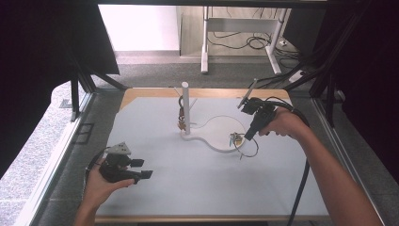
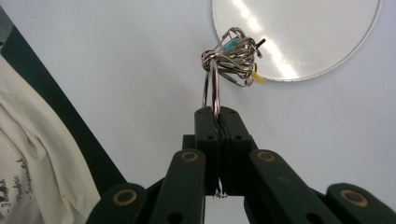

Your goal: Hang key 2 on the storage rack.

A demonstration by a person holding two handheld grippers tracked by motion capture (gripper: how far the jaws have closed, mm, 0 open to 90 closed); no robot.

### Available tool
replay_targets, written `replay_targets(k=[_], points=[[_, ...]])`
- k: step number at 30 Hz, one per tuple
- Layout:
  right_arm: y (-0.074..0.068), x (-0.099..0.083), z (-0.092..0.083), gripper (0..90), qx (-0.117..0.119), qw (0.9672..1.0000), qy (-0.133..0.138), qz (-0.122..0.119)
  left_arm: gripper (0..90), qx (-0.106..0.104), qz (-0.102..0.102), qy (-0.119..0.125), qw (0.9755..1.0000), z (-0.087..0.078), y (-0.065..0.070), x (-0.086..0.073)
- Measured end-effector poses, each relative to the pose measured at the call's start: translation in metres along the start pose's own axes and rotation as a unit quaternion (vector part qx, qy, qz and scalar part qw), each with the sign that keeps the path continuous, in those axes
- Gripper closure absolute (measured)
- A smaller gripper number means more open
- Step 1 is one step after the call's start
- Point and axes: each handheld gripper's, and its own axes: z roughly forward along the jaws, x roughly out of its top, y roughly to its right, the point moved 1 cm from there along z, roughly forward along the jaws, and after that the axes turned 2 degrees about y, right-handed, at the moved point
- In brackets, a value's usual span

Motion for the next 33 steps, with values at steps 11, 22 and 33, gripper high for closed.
replay_targets(k=[11, 22, 33], points=[[0.009, 0.022, -0.001, 87.7, -0.001, 0.9999, 0.001, 0.013, 38.1, -0.003, -0.002, 0.007, 1.0000, -0.001, 0.000, 0.001], [0.015, 0.041, 0.000, 87.7, -0.005, 0.9997, 0.004, 0.024, 38.1, -0.007, -0.003, 0.011, 0.9999, -0.004, -0.001, 0.001], [0.020, 0.058, 0.004, 87.8, -0.006, 0.9996, -0.001, 0.029, 38.1, -0.009, -0.004, 0.011, 0.9999, -0.003, -0.001, 0.001]])
